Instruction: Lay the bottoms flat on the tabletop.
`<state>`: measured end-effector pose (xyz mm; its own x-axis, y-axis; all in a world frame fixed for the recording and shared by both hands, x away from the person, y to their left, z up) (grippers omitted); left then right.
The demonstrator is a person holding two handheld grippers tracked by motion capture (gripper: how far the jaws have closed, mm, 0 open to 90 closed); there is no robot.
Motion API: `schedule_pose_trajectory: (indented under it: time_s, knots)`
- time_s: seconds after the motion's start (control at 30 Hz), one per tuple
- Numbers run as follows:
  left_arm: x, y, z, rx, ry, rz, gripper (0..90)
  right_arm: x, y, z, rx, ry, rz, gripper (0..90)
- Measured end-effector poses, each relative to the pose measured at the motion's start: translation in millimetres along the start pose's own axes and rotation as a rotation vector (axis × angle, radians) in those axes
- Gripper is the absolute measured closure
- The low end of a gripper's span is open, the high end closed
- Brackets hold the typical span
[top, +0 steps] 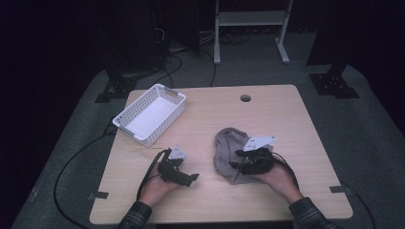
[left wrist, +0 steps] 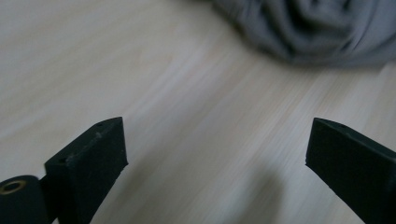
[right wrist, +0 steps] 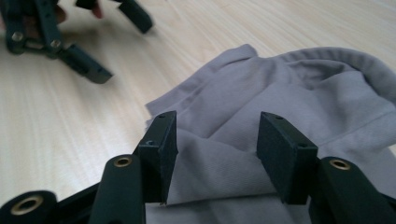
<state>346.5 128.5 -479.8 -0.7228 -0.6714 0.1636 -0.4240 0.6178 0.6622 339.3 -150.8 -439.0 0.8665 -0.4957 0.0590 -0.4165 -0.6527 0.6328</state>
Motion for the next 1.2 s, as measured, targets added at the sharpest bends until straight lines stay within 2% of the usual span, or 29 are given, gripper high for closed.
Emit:
schedule_pose_trajectory:
  time_s: [0.03, 0.1, 0.13, 0.17, 0.2, 0.27, 0.3, 0.43, 0.47, 0.53, 0.63, 0.67, 0.73, 0.77, 0.87, 0.93, 1.03, 1.13, 1.2]
  knots:
    - [0.0, 0.0, 0.0, 0.0, 0.0, 0.0, 5.7, -1.2, 0.2, 0.5, -0.002, 0.006, -0.011, 44.5]
    - [4.1, -2.1, -11.3, 0.023, 0.006, 0.045, 5.7, -5.2, 0.1, 2.8, -0.01, 0.023, -0.022, 44.0]
    - [9.6, -5.5, -22.1, 0.058, 0.01, 0.075, 6.1, -7.1, 0.0, 4.3, -0.009, 0.034, -0.03, 43.9]
    - [12.3, -7.8, -26.9, 0.067, 0.01, 0.095, 7.4, -8.7, -0.2, 5.4, -0.01, 0.044, -0.036, 43.6]
    - [12.3, -7.8, -26.9, 0.067, 0.01, 0.095, 8.5, -10.3, -0.7, 6.1, -0.015, 0.048, -0.04, 43.2]
    - [17.6, -14.9, -35.5, 0.078, 0.007, 0.122, 10.1, -11.9, -2.7, 7.1, -0.026, 0.06, -0.052, 43.0]
    - [21.1, -24.2, -42.5, 0.076, -0.003, 0.136, 10.6, -12.2, -4.5, 7.9, -0.035, 0.063, -0.053, 43.4]
    - [24.8, -37.9, -50.6, 0.067, -0.006, 0.153, 13.0, -12.7, -11.4, 12.4, -0.07, 0.079, -0.058, 45.0]
    - [26.0, -43.1, -53.5, 0.069, -0.009, 0.17, 19.0, -12.9, -15.5, 16.2, -0.092, 0.091, -0.055, 47.4]
    - [26.5, -46.6, -55.3, 0.066, -0.009, 0.179, 21.3, -12.6, -17.1, 17.8, -0.099, 0.093, -0.056, 48.0]
    - [28.5, -56.0, -58.2, 0.035, -0.008, 0.22, 34.6, -12.3, -21.0, 21.7, -0.124, 0.108, -0.048, 54.1]
    - [29.5, -58.5, -58.0, 0.025, -0.016, 0.219, 40.0, -12.4, -21.1, 22.1, -0.128, 0.114, -0.04, 58.0]
    - [30.9, -60.7, -57.5, 0.02, -0.022, 0.209, 41.9, -12.4, -21.0, 22.5, -0.129, 0.124, -0.034, 60.7]
    - [31.6, -61.8, -57.2, 0.013, -0.039, 0.197, 54.5, -12.8, -21.2, 23.6, -0.136, 0.137, -0.026, 71.9]
    - [33.8, -61.0, -57.2, 0.003, -0.062, 0.209, 67.7, -14.0, -21.8, 24.9, -0.142, 0.165, -0.019, 82.8]
    - [36.5, -59.6, -57.0, -0.012, -0.097, 0.197, 74.3, -14.8, -22.1, 24.5, -0.143, 0.181, -0.019, 85.0]
    - [38.1, -55.5, -58.5, -0.005, -0.111, 0.185, 77.6, -15.5, -20.0, 23.2, -0.139, 0.197, -0.01, 85.7]
    - [36.3, -45.2, -61.7, 0.022, -0.123, 0.152, 79.1, -12.5, -10.4, 20.3, -0.104, 0.182, 0.008, 86.5]
    - [28.8, -32.0, -64.5, 0.051, -0.104, 0.128, 79.8, -4.3, 2.8, 18.0, -0.057, 0.151, 0.043, 87.2]
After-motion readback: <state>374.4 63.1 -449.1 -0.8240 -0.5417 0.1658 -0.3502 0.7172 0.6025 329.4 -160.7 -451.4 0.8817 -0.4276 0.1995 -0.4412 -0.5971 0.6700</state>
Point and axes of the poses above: each handheld gripper's, and its own axes: y roughly backward along the jaws, z roughly out of its underside, x roughly to its right, the point moved 2 cm from there along -y, roughly forward along the jaws, and after that the axes turned 6 degrees about y, right-handed, at the moved point
